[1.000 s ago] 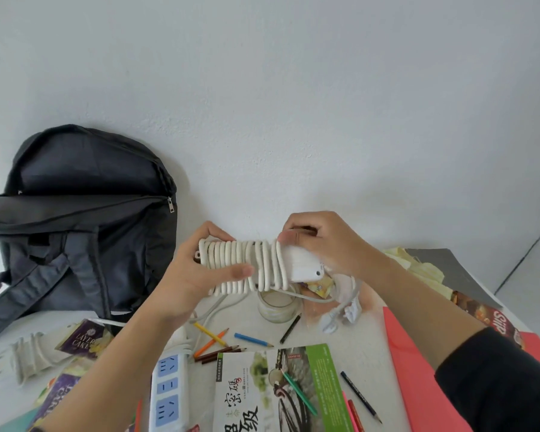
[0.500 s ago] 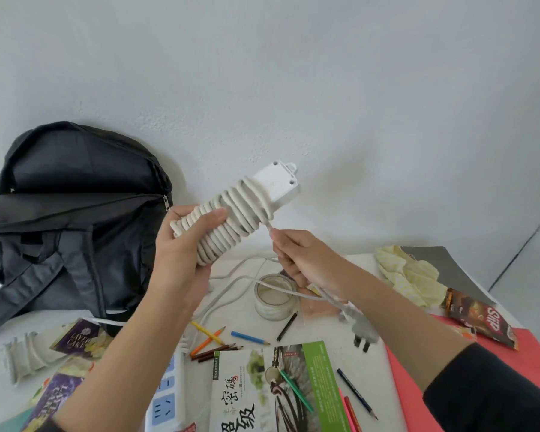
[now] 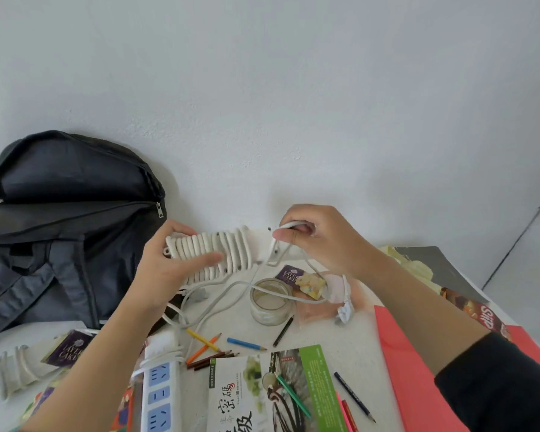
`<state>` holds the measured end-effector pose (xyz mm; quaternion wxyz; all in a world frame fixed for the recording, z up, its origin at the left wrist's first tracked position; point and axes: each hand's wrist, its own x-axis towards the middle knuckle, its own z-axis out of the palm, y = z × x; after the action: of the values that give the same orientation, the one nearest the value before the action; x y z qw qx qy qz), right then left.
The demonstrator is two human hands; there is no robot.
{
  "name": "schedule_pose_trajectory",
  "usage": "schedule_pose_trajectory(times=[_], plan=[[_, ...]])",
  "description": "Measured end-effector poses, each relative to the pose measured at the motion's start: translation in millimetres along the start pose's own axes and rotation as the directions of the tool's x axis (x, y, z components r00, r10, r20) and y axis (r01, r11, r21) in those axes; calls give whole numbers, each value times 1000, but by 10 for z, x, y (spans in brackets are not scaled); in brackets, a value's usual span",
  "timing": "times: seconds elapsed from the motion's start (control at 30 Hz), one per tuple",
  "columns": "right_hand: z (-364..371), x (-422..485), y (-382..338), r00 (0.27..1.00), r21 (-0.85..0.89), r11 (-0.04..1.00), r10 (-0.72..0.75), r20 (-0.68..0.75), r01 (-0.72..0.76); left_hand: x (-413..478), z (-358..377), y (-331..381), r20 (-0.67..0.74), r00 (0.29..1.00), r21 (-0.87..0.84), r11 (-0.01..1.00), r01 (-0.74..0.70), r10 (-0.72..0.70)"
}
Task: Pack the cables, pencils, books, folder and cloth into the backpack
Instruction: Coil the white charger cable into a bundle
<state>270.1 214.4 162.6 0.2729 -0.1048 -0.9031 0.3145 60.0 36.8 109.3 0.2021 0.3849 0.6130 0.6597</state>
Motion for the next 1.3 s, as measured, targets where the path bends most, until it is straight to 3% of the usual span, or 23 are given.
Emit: schedule_pose_trajectory(times=[0.1,0.2,0.4,0.47,0.6,0.7,0.77,0.87,1.03,1.07,1.17,1.2,1.3], plan=[[-24,42,-77,1000,146,989,3,-11,-2,-85,64,69,142,989,-33,999,37,-32],[-29,97,-141,999,196,980,31,4,-32,-147,144,145,196,980,-122,990,65,-40],[-88,133,-41,945,358,881,241,221,-309,-235,228,210,282,959,-243,964,108,-36],[-79,143,-33,922,506,775,262,286,-377,-267,290,210,275,959,-350,922,168,-70],[-64,116,43,899,707,563,341,274,-429,-283,377,209,233,967,-451,869,204,-106],[70,30,93,886,871,258,329,327,-417,-255,389,218,151,985,-509,847,153,-87],[192,-12,110,891,916,164,348,292,-365,-221,389,227,87,993,-519,848,108,-74],[262,-13,58,875,909,270,453,171,-317,-200,417,210,12,998,-492,868,63,-66],[306,-49,-40,853,867,381,515,90,-321,-170,438,137,-76,992,-486,873,49,-98],[318,-61,-57,853,872,385,517,66,-301,-171,432,115,-74,992,-488,871,56,-105],[312,-85,-82,819,922,242,560,121,-302,-186,389,49,-49,992,-438,895,80,-112],[302,-89,-81,823,909,258,551,139,-327,-189,375,32,-43,993,-409,909,83,-110],[337,-98,-59,872,816,449,473,127,-363,-200,321,20,-35,995,-387,919,75,-96]])
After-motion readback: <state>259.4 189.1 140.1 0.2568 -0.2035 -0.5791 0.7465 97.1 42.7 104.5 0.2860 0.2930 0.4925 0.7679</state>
